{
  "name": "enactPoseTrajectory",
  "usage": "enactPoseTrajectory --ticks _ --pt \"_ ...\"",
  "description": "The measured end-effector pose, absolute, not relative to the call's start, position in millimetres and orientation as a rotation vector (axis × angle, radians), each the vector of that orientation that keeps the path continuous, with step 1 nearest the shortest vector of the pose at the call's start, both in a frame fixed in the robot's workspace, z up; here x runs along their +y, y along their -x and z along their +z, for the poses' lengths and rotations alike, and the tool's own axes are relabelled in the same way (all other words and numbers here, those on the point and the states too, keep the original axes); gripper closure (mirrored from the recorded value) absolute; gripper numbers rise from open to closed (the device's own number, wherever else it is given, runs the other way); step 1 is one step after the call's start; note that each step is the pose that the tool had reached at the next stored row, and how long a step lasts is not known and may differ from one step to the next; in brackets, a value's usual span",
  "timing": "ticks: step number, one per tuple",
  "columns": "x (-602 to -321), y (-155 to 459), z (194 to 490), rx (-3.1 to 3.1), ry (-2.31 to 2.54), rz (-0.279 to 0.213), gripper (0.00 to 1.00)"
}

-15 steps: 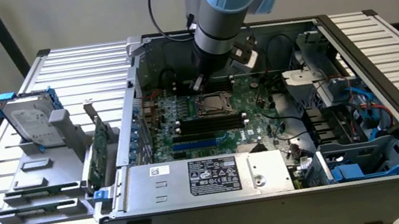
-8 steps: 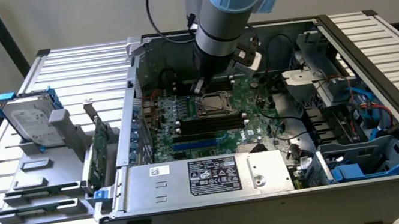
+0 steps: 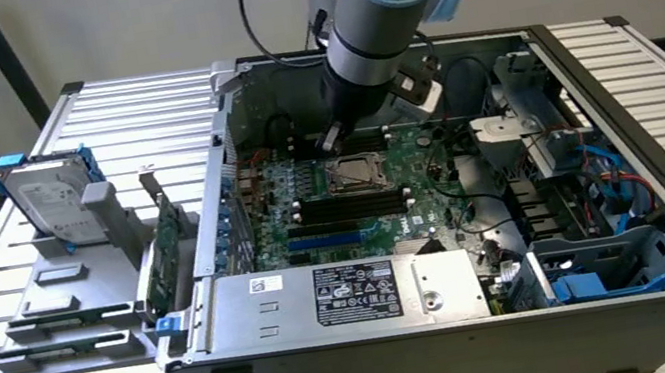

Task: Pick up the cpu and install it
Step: 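Install the second cpu locking lever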

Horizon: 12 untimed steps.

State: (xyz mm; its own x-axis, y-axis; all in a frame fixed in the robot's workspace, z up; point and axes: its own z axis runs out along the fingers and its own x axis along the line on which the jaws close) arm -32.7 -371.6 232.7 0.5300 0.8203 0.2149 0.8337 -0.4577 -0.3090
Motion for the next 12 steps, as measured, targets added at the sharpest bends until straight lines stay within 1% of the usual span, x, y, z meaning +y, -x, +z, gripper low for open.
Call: enactPoseTrajectory --ticks 8,12 --pt "-394.6 32.7 240.7 -1.329 2.4 -0.019 0.89" --pt "-404.4 32.7 241.3 -1.312 2.407 -0.017 0.89"
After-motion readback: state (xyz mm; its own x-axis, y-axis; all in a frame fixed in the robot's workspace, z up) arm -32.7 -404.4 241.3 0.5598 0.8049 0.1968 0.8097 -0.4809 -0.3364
